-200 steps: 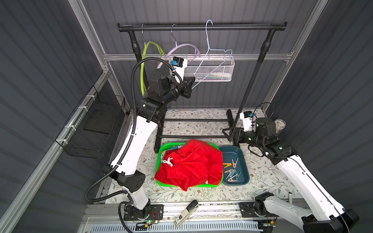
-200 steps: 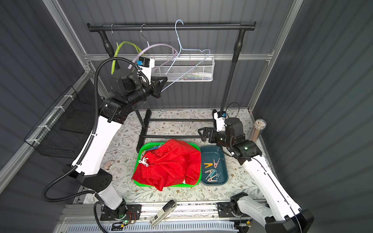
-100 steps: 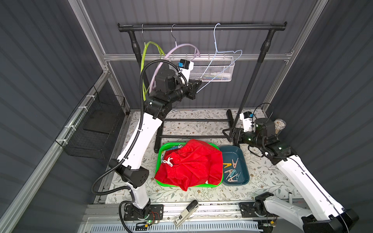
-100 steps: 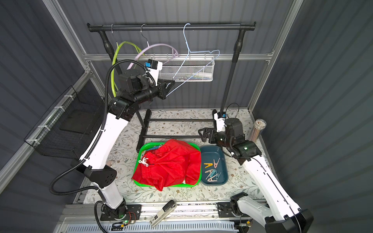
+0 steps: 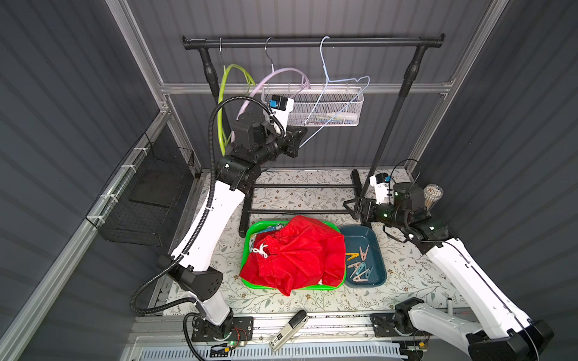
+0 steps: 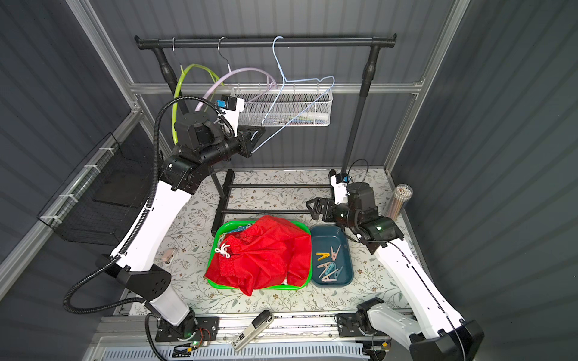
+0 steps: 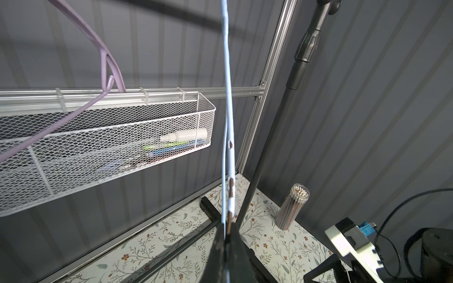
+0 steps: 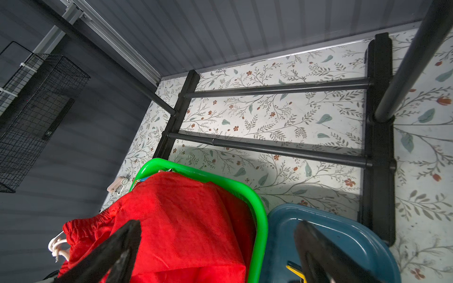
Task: Remove the clothespins securing shorts to the hanger
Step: Place the hanger on the clothesline.
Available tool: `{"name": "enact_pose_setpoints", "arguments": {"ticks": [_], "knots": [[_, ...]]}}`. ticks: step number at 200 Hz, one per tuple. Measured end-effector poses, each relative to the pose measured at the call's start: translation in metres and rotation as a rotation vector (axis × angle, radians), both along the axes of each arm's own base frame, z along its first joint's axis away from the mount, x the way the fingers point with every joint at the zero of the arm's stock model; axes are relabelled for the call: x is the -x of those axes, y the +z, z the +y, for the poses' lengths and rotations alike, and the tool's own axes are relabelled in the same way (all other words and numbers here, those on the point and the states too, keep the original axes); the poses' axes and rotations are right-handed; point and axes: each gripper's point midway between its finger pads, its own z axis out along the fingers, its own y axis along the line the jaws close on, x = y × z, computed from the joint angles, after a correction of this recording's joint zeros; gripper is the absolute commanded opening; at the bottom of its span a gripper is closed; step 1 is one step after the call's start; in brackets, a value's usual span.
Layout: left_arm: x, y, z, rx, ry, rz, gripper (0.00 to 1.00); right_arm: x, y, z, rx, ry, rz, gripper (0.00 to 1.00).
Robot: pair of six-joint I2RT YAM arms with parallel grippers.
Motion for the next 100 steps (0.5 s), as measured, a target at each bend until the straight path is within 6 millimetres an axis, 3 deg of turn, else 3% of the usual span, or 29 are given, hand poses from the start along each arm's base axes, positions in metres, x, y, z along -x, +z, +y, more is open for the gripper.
{"name": "enact_pose_setpoints", "arguments": {"ticks": [37, 78, 100], "knots": [[-0.0001, -0.0013, 0.0001, -0.003, 0.001, 0.004, 0.03, -0.0016, -0.0034, 0.001, 0.003, 0.003, 0.01, 0.99], [0.0036, 0.0002, 0.0056, -0.033, 0.017, 0.018, 0.1, -0.0029, -0.0055, 0.0012, 0.008, 0.004, 0.014, 0.99], [0.0056, -0.002, 0.007, -0.053, 0.017, 0.032, 0.26, -0.004, -0.0078, 0.0016, 0.013, 0.005, 0.019, 0.99]]}}
